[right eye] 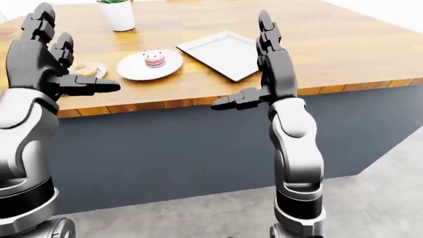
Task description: Move the dessert items from the plate to the tray.
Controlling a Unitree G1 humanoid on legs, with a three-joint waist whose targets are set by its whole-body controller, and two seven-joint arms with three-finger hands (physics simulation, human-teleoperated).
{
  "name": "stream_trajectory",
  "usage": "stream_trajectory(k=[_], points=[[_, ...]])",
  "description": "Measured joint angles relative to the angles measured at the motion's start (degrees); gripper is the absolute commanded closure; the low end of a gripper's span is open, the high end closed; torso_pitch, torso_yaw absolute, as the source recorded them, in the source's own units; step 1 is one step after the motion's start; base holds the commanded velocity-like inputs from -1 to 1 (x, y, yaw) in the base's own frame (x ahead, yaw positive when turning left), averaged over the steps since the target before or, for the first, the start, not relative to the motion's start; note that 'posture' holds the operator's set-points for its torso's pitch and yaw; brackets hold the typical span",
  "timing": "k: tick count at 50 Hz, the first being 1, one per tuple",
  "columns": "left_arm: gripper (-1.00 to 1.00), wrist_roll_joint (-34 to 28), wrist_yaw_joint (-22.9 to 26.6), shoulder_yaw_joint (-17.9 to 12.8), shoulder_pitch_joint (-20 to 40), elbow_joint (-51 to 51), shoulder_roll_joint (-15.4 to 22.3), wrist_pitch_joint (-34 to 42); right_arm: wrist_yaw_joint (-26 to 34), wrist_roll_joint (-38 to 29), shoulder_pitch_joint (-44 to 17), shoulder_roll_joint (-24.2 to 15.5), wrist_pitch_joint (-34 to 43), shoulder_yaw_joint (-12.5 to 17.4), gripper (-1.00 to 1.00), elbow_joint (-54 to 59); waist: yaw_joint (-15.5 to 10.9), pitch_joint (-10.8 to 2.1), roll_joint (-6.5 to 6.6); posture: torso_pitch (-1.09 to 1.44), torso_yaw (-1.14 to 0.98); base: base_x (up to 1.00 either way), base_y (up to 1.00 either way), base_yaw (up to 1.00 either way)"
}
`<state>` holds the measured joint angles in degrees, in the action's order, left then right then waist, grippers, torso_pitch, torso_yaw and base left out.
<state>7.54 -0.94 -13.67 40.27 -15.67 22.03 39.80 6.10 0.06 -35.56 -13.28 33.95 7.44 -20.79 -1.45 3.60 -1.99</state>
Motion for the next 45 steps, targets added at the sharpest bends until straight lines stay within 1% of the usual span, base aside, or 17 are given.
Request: stream_trajectory(k=[1,3,6,8,11,12,15,18,22,25,27,31,34,36,38,41,45], points=[[-1.0,0.12,0.04,-0.01,0.3,-0.59,0.03,-0.15,-0.14,-0.2,-0.17,-0.15,-0.32,0.48,-1.0,-0.35,0.44,-0.16,-1.04,0.0,0.0,0.0,0.55,0.0],[-1.0,0.39,0.2,0.6,-0.03,-1.2,-0.45,-0.56,-0.48,-0.59,0.27,-0.28,-0.74,1.33,-1.0,-0.11,1.52,0.0,-0.65,0.0,0.0,0.0,0.55,0.0],[-1.0,0.72,0.54,1.18,-0.37,-0.89,-0.25,-0.11,-0.75,-0.91,0.76,-0.07,0.21,1.32,-1.0,0.45,2.14,-1.71,-0.33,0.0,0.0,0.0,0.42,0.0],[-1.0,0.54,0.5,0.8,0.4,-1.42,0.08,-0.15,-0.52,-1.0,0.47,-0.15,0.27,0.85,-1.0,-0.21,2.0,-2.48,1.27,0.0,0.0,0.0,0.25,0.0],[-1.0,0.19,0.39,0.15,0.85,-3.28,0.32,-0.58,0.01,-1.14,0.19,-0.15,-0.23,0.49,-1.0,-1.77,2.16,-1.75,4.87,0.0,0.0,0.0,0.29,0.0],[-1.0,0.12,0.36,-0.05,0.79,-3.62,0.44,-0.46,0.15,-1.13,0.06,-0.01,-0.3,0.39,-1.0,-1.98,1.9,-1.99,6.28,0.0,0.0,0.0,0.46,0.0],[-1.0,-0.08,0.26,-0.96,0.02,-2.96,0.94,0.62,0.56,-0.88,0.71,0.87,0.0,-0.77,-1.0,-1.61,0.77,-1.49,4.44,0.0,0.0,0.01,0.77,0.0],[-1.0,-0.27,0.26,-0.98,-0.14,-2.93,0.97,1.61,1.0,-1.12,1.84,0.46,0.81,-0.99,-1.0,-1.25,1.19,-0.97,2.42,0.0,0.0,0.01,0.33,0.0],[-1.0,-0.17,0.56,-0.12,0.08,-3.61,0.61,1.22,0.14,-1.63,1.82,0.59,1.41,0.74,-1.0,-1.14,1.42,-0.63,2.61,0.0,0.0,0.0,0.0,0.01],[-1.0,0.0,0.88,0.61,-0.25,-2.53,0.0,1.37,-0.54,-1.88,1.54,-0.09,0.69,1.63,-1.0,-2.55,1.3,-1.7,3.32,0.0,0.0,0.01,0.0,0.96],[-1.0,-0.04,1.08,0.79,-0.54,-2.71,-0.01,1.57,-0.85,-1.79,1.17,-0.03,-0.22,1.72,-1.0,-3.24,0.76,-1.93,2.96,0.0,0.0,0.07,0.0,1.0],[-1.0,-0.4,0.94,-0.47,-0.46,-4.37,0.24,1.37,-0.74,-1.02,1.48,0.21,-1.04,0.68,-1.0,-2.85,0.1,-1.31,0.24,0.0,0.0,0.08,0.0,1.0],[-1.0,-0.64,0.65,-0.62,-0.19,-5.31,0.01,0.93,-0.72,-0.64,1.38,-0.22,-0.33,0.9,-1.0,-2.98,0.33,-1.18,-2.78,0.0,0.0,0.11,0.0,1.0],[-1.0,-0.47,0.88,0.35,-1.15,-5.36,-0.6,0.95,-1.16,-0.37,2.07,-0.1,0.14,1.96,-1.0,-3.16,0.41,-0.43,-2.56,0.0,0.0,0.13,0.06,0.5],[-1.0,-0.51,1.0,-0.36,-2.1,-5.65,-0.2,1.62,-1.47,-0.46,1.93,0.2,0.94,1.15,-1.0,-2.93,0.01,-0.83,-2.84,0.0,0.0,0.0,0.0,0.0],[-1.0,-0.72,0.9,-0.62,-1.09,-5.89,-0.17,1.94,-2.34,0.34,1.49,-0.27,1.76,1.68,-1.0,-3.57,0.62,-0.47,-0.81,0.0,0.0,0.0,0.0,0.0],[-1.0,-0.34,1.28,0.54,-0.82,-6.49,-0.49,1.62,-3.28,0.04,2.24,-0.83,2.19,2.69,-1.0,-4.3,1.8,-0.45,3.45,0.0,0.0,0.05,0.07,0.0]])
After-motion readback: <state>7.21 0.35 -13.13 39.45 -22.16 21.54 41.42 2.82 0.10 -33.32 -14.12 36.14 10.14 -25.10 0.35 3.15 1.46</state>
